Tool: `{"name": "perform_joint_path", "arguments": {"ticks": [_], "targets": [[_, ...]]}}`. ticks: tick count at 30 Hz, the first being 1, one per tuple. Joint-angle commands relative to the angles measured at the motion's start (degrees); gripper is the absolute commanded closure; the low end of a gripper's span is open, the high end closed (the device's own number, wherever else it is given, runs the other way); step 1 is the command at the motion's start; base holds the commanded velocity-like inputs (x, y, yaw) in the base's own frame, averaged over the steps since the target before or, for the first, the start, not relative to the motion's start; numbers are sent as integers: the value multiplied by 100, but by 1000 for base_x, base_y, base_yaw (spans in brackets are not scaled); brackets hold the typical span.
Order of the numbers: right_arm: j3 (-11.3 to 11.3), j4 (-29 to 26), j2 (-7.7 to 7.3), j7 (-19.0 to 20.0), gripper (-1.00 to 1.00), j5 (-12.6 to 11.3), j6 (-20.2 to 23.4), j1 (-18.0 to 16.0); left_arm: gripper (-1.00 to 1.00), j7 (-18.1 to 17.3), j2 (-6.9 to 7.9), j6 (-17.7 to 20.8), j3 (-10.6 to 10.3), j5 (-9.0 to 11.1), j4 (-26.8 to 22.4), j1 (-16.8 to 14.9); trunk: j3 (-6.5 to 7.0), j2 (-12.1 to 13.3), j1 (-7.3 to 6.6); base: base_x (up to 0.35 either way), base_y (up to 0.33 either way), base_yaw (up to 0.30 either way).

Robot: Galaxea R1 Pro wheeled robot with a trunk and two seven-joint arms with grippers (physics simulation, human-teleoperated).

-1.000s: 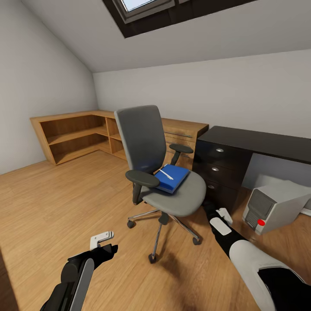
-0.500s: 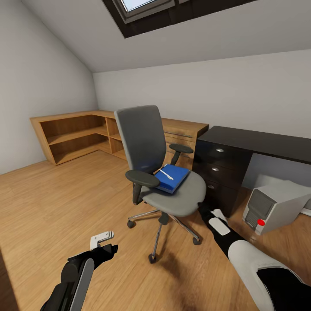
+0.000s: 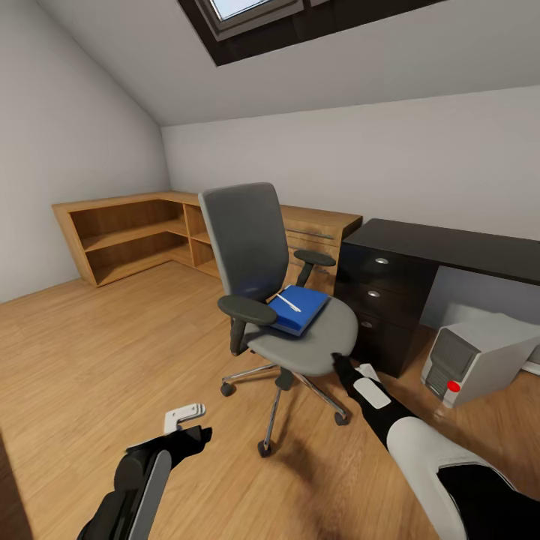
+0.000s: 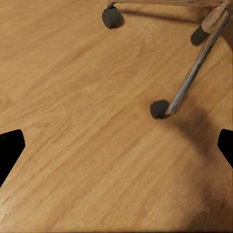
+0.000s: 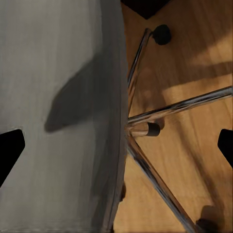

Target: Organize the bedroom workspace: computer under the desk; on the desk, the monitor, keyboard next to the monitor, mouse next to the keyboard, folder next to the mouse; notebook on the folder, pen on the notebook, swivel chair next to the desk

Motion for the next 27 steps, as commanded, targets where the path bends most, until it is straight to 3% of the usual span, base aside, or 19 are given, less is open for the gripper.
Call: {"name": "perform_joint_path", "arguments": {"ticks": [1, 8, 27], "targets": [[47, -10, 9, -41, -100, -42, -7, -2, -100, 44, -4, 21, -8, 58, -2, -3, -6, -2, -1, 0, 0, 0], [54, -10, 132, -41, -100, -37, -4, 6, -100, 43, 4, 21, -64, 57, 15, -3, -6, -2, -1, 42, 32, 0], [56, -10, 152, -32, -100, -33, -11, 7, -100, 41, 5, 21, -65, 57, 21, -3, -6, -2, -1, 278, 200, 3]]}}
